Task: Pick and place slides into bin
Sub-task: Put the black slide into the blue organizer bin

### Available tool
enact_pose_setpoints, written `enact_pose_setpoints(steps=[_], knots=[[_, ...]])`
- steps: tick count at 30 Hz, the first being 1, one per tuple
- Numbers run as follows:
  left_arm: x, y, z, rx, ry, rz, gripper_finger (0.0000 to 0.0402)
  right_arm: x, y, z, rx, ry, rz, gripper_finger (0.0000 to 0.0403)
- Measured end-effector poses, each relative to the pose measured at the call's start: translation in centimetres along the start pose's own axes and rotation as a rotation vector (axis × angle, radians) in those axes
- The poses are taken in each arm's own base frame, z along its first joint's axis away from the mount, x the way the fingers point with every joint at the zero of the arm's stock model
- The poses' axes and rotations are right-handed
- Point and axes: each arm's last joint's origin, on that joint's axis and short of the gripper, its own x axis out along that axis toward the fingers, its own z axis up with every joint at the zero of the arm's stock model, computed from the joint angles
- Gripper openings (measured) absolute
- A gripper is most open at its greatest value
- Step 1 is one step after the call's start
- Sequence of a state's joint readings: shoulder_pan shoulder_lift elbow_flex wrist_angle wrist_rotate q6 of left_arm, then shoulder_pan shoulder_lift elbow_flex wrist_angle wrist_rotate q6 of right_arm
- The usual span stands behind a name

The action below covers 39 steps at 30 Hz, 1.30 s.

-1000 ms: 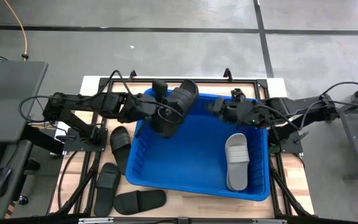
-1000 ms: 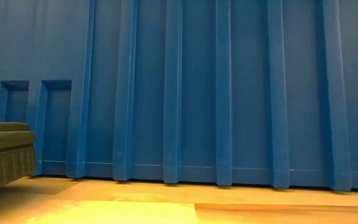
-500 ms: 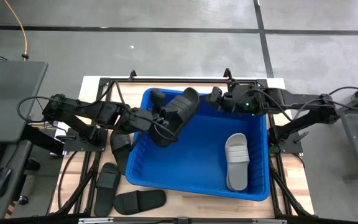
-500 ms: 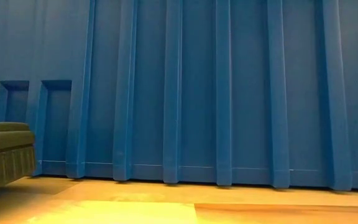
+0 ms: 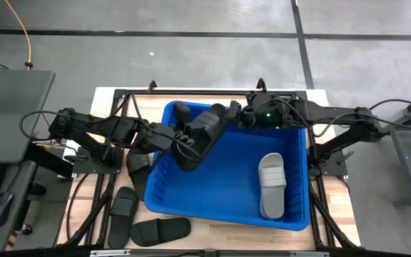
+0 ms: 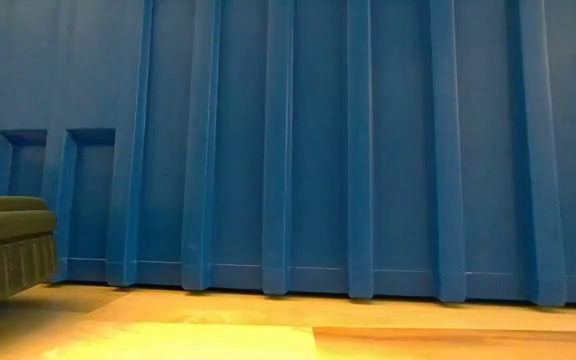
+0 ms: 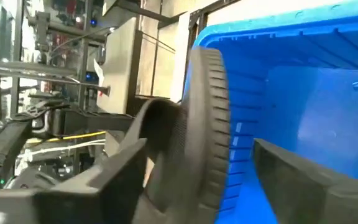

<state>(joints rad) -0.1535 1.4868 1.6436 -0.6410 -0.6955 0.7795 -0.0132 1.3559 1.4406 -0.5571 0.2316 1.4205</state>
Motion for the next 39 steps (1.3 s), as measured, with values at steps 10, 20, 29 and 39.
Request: enact_pose_setpoints(steps=[10,20,29,39], knots=[[0.0,-0.1,0.1,-0.003,-0.021,-0.019,0.0000,2.4,-0.3,-0.2,-0.066,0.060,-0.006,0.0027],[-0.1,-0.6,-1.0,0.035,0.082,-0.059,0.0015,-0.8,-1.2,0.8,-0.191,0.012,-0.110,0.0020],[0.2,-0.5,-2.3,0.039,0.231,-0.006,0.0055,-2.8,-2.5,1.1,-0.361,0.060,-0.231,0.0018],[2.2,1.6,-8.2,-0.226,0.483,-0.126,0.0144,-2.8,-2.0,0.8,-0.438,0.078,-0.173,0.0018]])
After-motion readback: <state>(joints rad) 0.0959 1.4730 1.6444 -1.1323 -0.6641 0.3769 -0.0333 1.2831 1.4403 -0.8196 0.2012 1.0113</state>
